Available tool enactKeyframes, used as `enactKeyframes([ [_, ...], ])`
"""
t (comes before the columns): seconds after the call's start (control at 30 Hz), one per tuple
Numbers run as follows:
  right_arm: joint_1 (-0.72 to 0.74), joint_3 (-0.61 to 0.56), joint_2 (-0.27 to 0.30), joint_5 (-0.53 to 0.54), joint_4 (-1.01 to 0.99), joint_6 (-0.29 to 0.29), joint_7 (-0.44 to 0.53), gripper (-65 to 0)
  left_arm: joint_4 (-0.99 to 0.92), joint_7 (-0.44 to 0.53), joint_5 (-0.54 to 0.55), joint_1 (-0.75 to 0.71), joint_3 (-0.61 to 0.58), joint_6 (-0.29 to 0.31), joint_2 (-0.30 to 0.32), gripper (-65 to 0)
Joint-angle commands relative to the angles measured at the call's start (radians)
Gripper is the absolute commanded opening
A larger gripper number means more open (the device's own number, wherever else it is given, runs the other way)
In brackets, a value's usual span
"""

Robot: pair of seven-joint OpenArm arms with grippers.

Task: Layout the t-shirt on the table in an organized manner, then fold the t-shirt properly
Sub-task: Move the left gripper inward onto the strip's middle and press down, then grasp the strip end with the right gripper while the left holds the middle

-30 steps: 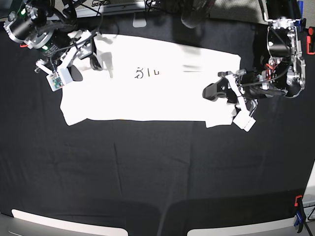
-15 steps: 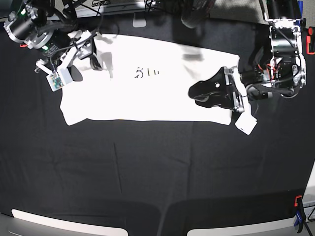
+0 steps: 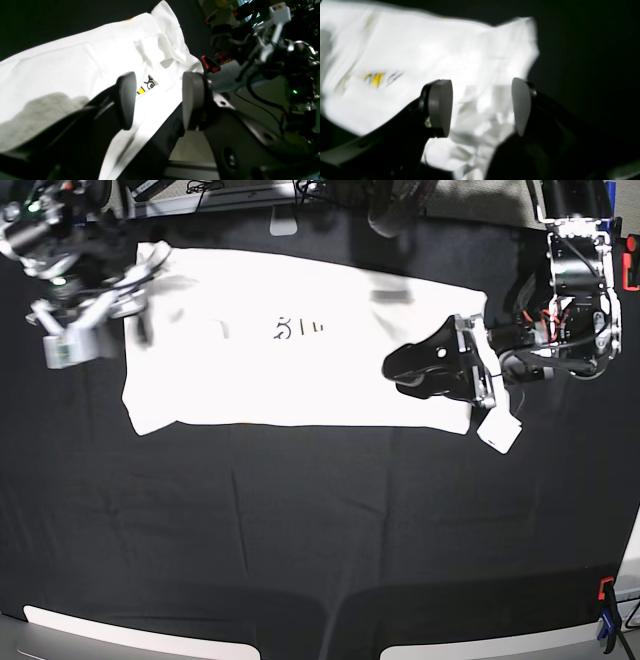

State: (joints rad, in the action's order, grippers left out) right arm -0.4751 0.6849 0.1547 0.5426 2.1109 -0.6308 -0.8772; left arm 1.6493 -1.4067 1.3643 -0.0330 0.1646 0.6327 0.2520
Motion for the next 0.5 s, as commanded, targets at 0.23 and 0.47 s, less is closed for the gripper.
enactKeyframes([
  [0.23, 0.174, 0.241, 0.011, 0.201, -0.245, -0.042, -0.130, -29.1, 0.016, 0.016, 0.032, 0.013, 0.003, 0.008, 0.006, -37.4],
  [0.47, 0.298, 0.352, 0.011, 0.227, -0.242, -0.042, -0.240, -29.1, 0.016, 0.016, 0.032, 0.013, 0.003, 0.008, 0.006, -37.4],
])
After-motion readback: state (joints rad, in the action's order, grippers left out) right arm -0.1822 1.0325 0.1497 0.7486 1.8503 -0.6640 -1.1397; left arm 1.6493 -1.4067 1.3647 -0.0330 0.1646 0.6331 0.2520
